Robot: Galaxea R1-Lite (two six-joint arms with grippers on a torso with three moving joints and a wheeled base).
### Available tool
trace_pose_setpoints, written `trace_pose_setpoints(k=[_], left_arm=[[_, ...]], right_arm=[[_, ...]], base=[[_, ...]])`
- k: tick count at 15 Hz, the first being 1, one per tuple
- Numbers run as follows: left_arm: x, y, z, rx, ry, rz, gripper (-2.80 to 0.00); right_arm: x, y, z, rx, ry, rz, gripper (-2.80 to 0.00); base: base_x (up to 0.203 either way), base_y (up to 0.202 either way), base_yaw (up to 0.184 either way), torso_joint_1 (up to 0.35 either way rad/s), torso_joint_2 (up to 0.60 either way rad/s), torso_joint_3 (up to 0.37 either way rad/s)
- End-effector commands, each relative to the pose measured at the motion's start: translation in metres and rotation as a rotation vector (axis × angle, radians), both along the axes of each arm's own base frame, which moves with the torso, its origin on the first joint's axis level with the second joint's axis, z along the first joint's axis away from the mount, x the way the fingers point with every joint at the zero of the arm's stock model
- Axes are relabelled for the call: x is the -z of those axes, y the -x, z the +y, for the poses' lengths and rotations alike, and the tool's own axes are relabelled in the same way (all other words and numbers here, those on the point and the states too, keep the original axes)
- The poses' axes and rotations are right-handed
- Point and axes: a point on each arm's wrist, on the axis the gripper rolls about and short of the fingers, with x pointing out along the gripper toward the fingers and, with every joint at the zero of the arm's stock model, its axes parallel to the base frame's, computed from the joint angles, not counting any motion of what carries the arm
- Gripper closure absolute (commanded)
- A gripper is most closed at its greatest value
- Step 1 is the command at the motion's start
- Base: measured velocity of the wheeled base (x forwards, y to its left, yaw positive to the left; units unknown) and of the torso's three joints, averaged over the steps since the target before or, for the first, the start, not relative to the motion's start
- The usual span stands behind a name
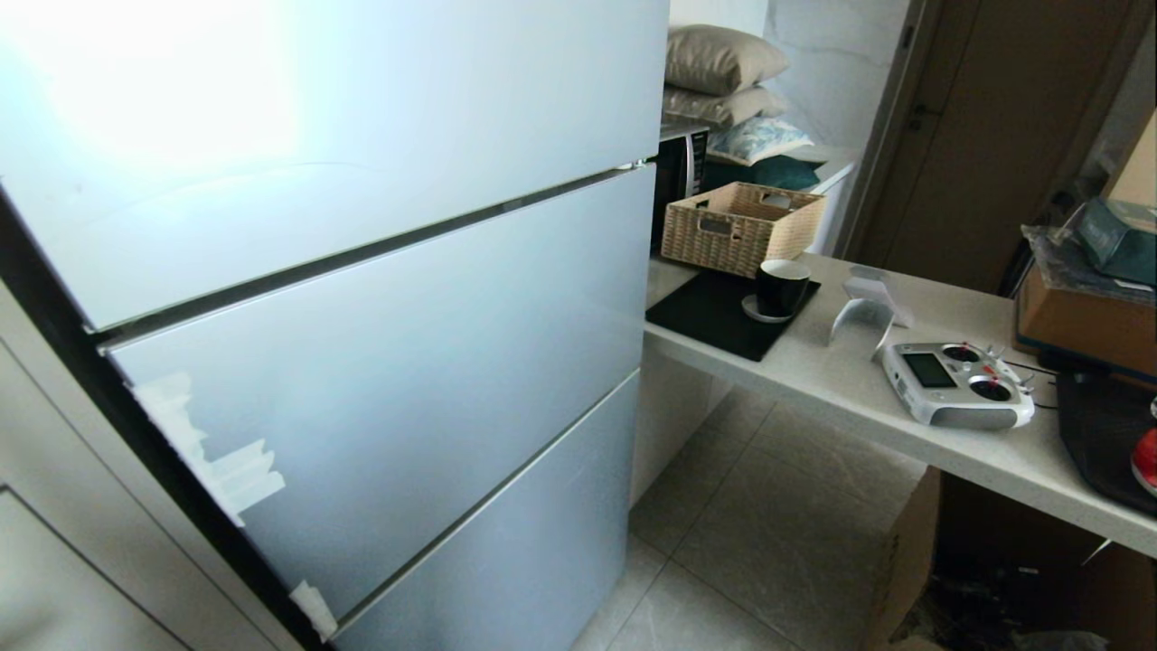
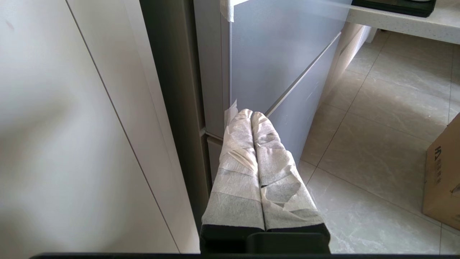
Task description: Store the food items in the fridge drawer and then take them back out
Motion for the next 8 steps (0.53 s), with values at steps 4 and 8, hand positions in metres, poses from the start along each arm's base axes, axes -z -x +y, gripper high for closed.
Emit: trace_pose_setpoints(k=[4, 8], left_arm=[[-0.066, 0.007, 0.0, -0.003, 0.051, -0.093, 0.0], [-0.124, -0.048, 0.0, -0.018, 0.237, 0.089, 0.0]], right_arm=[[0.0, 0.0, 0.0, 0.0, 0.001, 0.001, 0.0], [0.0, 0.0, 0.0, 0.0, 0.001, 0.001, 0.0]], base=[[0.0, 0.0, 0.0, 0.0, 0.0, 0.0], [0.0, 0.0, 0.0, 0.0, 0.0, 0.0]])
